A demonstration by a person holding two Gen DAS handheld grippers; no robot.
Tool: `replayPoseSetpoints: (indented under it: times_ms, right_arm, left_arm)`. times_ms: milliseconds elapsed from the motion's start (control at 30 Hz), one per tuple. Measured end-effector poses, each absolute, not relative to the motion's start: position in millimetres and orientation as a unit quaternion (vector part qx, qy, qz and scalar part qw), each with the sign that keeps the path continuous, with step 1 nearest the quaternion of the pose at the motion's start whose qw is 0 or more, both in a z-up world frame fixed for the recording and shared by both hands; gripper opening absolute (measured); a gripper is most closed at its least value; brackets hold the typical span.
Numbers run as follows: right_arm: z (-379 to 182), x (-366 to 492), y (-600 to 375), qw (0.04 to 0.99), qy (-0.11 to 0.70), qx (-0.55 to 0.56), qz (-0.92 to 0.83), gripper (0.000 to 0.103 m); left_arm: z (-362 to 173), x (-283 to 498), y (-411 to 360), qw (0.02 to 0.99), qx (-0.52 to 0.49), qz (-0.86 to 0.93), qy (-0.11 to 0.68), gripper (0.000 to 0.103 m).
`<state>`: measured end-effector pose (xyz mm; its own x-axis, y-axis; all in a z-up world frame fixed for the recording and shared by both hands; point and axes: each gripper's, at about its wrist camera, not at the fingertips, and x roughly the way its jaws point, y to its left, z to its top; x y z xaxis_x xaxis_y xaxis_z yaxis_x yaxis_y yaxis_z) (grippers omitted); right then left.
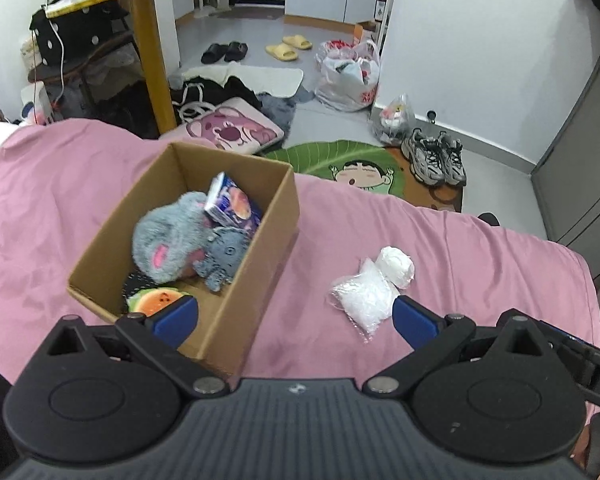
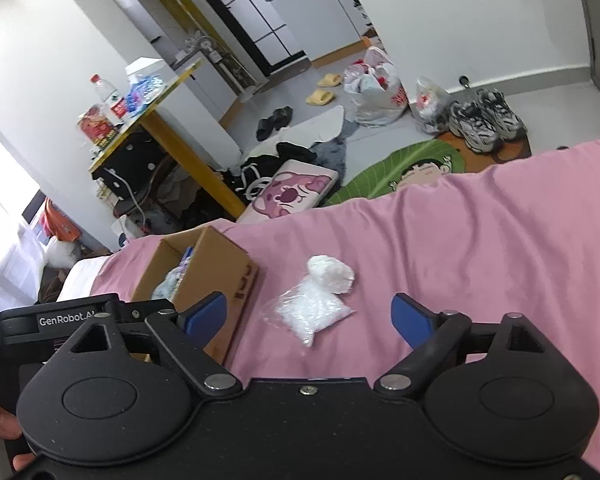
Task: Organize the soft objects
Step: 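Move both tools back over the bed toward the clear plastic bag, then grasp the clear plastic bag with the left tool while the right tool grasps the white tissue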
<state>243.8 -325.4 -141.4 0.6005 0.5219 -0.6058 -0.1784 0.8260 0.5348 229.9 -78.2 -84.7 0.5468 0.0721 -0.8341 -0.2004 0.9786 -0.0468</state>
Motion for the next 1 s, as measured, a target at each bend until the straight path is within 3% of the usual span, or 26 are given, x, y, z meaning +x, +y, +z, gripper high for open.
replayPoseSetpoints:
  times_ms: [333,867,1000]
  right_arm:
    - [-158.9,269.9,-328.6,0.862,0.415,0.213,0.2,0.071]
    - [-186.7,318.7,-317.3,0.837,0.447,0.228,0.22,0.054]
    - [-191.8,330.2,-309.2,0.829,0.456,0.23,0.23,0.051]
  left_arm:
    - [-118.4,262.2,-92.4,0.862,-0.099,0.051,0.494,0.096]
    - [-179.7,297.8,-89.5,0.822,-0.205,0.041,0.529,0.045]
    - [-190.5,304.8,-88.3,0.817,-0.215,0.053,0.533,0.042]
